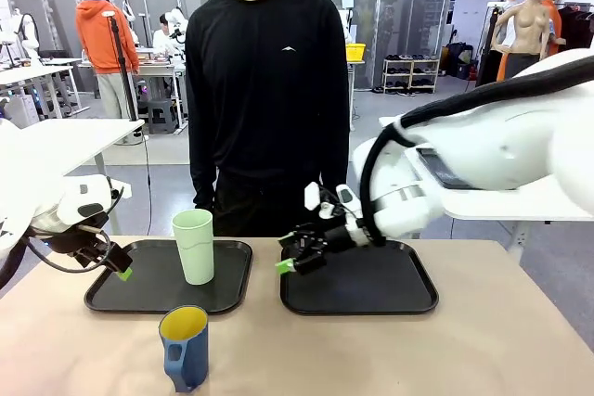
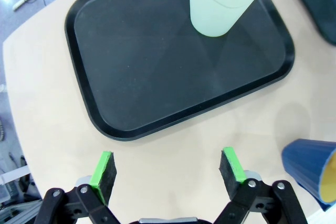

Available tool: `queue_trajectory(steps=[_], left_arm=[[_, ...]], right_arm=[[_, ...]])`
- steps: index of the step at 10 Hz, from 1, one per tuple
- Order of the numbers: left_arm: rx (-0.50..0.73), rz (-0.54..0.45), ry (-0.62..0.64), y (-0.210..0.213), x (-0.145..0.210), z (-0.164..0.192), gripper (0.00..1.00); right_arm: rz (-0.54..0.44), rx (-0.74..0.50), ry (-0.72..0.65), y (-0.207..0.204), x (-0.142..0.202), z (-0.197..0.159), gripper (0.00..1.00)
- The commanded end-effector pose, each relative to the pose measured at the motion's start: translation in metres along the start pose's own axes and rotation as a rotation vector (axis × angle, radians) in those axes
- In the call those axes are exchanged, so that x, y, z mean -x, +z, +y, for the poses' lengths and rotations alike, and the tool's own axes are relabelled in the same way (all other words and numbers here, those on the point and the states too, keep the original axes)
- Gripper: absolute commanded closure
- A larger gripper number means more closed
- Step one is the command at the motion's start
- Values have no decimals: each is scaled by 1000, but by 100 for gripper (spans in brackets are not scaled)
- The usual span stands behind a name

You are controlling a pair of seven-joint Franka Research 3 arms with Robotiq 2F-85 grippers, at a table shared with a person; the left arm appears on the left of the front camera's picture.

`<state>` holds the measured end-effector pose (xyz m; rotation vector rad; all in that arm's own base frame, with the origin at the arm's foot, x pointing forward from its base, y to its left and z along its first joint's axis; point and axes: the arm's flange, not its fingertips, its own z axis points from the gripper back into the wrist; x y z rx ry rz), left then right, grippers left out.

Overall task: Sort and store the cups by type.
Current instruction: Pick up the Handle plastic cup and place it into the empty Flat Tray.

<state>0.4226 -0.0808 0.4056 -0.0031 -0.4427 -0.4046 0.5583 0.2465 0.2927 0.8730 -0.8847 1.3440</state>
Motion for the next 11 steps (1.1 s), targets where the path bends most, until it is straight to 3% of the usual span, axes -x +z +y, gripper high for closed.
queue_trajectory(steps=[1, 5, 6, 7, 10, 11], left_arm=[[4, 4, 2, 1, 0, 1, 0], [4, 4, 2, 1, 0, 1, 0], [4, 4, 2, 1, 0, 1, 0], [4, 4, 2, 1, 0, 1, 0], [4, 4, 2, 1, 0, 1, 0], [4, 4, 2, 1, 0, 1, 0]], right_arm=[[63, 72, 30, 36, -1, 48, 0], [242, 174, 41, 107, -17, 101, 0], [217, 211, 56, 111, -21, 104, 0], [193, 142, 53, 98, -6, 91, 0], [206, 166, 69, 108, -13, 101, 0], [351, 145, 127, 101, -15, 110, 0]])
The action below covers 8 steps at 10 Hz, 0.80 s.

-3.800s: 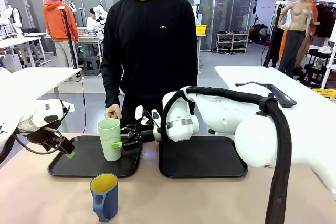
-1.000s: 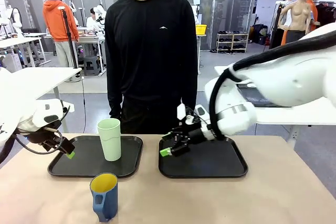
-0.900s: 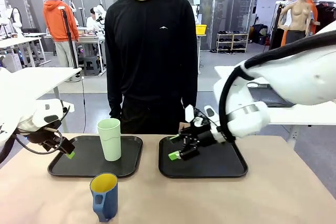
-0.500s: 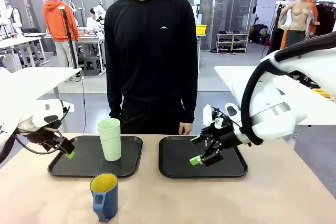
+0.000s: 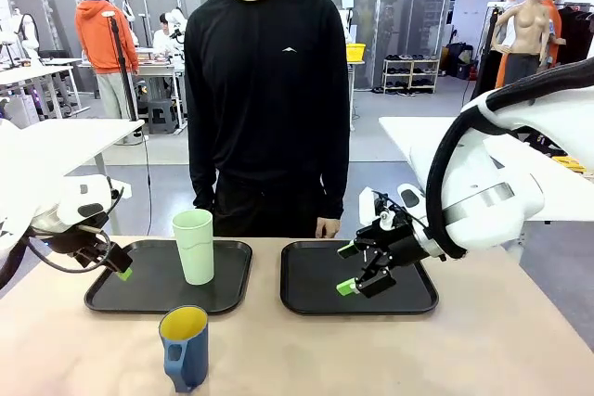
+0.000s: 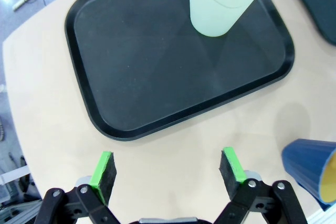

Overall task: Sort and store the cups by type.
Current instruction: Pick up the Handle plastic cup and place it into the empty Flat Tray.

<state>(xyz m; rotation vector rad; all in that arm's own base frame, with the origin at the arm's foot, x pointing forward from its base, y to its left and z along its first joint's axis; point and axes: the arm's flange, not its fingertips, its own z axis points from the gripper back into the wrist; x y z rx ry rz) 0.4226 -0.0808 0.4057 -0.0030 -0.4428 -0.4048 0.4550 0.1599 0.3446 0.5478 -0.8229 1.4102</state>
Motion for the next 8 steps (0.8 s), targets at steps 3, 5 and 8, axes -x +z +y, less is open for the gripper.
queue_trajectory(steps=[3, 5, 8], left_arm=[[4, 4, 2, 1, 1, 1, 0], [4, 4, 2, 1, 1, 1, 0], [4, 4, 2, 1, 1, 1, 0]], right_arm=[[325, 121, 49, 81, 8, 38, 0], [387, 127, 19, 99, 17, 51, 0], [386, 110, -7, 102, 22, 63, 0]])
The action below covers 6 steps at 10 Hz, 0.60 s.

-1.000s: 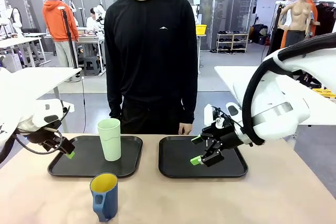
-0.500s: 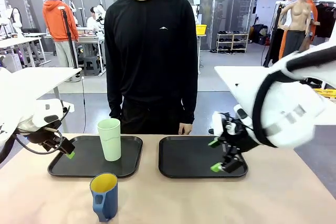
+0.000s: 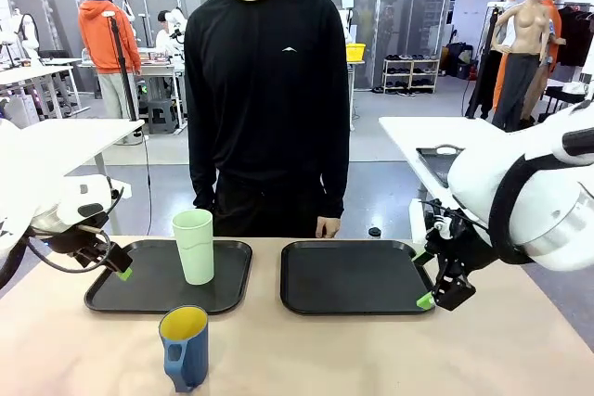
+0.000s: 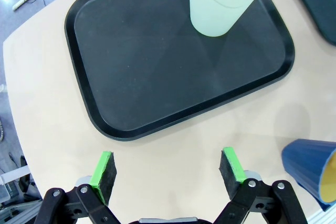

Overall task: Sort and store the cups by type.
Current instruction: Pick up the Handle plastic cup and place it into the empty Flat Tray.

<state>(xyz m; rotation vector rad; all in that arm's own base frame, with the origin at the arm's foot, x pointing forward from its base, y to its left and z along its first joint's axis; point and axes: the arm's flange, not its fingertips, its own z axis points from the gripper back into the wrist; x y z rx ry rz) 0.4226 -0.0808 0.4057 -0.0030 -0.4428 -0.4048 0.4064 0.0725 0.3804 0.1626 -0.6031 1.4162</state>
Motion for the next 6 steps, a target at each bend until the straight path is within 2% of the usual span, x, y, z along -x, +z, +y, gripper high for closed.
queue_trajectory(steps=[1, 2, 3, 6], left_arm=[[4, 4, 2, 1, 1, 1, 0], [4, 4, 2, 1, 1, 1, 0], [4, 4, 2, 1, 1, 1, 0], [4, 4, 2, 1, 1, 1, 0]], right_arm=[[4, -11, -33, 8, -2, 29, 0], [16, -9, -28, 3, -4, 26, 0], [-1, -6, -5, -1, -2, 1, 0], [-1, -6, -5, -1, -2, 1, 0]])
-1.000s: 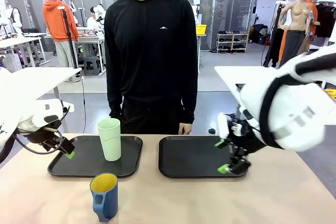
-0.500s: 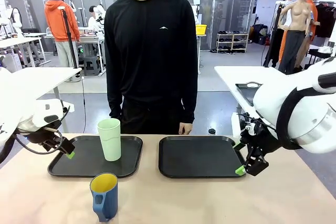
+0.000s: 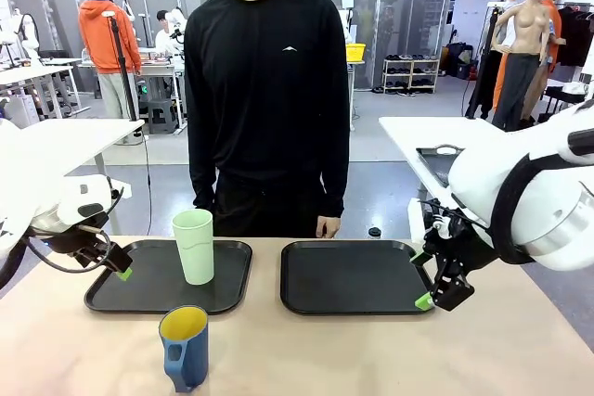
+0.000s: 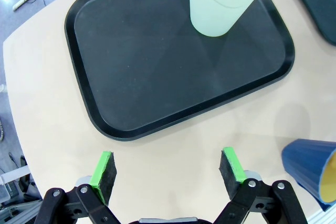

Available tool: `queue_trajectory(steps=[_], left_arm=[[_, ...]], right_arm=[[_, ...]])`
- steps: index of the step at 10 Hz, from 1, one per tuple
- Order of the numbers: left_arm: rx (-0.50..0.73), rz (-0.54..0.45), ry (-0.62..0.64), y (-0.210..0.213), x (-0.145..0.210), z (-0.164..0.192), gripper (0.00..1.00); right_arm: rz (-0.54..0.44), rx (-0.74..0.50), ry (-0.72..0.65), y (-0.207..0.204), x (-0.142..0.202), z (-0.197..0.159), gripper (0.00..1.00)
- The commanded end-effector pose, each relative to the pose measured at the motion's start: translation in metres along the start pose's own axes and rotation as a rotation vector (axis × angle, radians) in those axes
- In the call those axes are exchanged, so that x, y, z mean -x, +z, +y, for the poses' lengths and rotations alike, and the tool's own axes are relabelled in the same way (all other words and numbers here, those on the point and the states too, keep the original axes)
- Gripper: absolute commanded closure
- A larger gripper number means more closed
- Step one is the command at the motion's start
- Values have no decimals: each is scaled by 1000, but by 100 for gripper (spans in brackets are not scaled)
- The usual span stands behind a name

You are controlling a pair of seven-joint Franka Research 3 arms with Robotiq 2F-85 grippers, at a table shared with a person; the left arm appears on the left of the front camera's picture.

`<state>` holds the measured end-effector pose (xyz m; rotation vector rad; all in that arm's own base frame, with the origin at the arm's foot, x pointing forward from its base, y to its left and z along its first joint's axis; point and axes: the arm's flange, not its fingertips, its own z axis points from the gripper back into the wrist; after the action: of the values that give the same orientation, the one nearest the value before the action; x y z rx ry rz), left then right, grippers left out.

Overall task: Sort and store the cups by type.
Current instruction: Pick up the Handle plastic cup and place it into the empty Flat Tray.

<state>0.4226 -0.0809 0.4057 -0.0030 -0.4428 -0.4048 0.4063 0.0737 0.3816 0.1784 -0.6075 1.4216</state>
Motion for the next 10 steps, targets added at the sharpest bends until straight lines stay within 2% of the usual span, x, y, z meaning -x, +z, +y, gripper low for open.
queue_trajectory(steps=[1, 10], left_arm=[[4, 4, 2, 1, 1, 1, 0], [4, 4, 2, 1, 1, 1, 0]], right_arm=[[12, 4, -7, -1, 0, 1, 0], [12, 4, -7, -1, 0, 1, 0]])
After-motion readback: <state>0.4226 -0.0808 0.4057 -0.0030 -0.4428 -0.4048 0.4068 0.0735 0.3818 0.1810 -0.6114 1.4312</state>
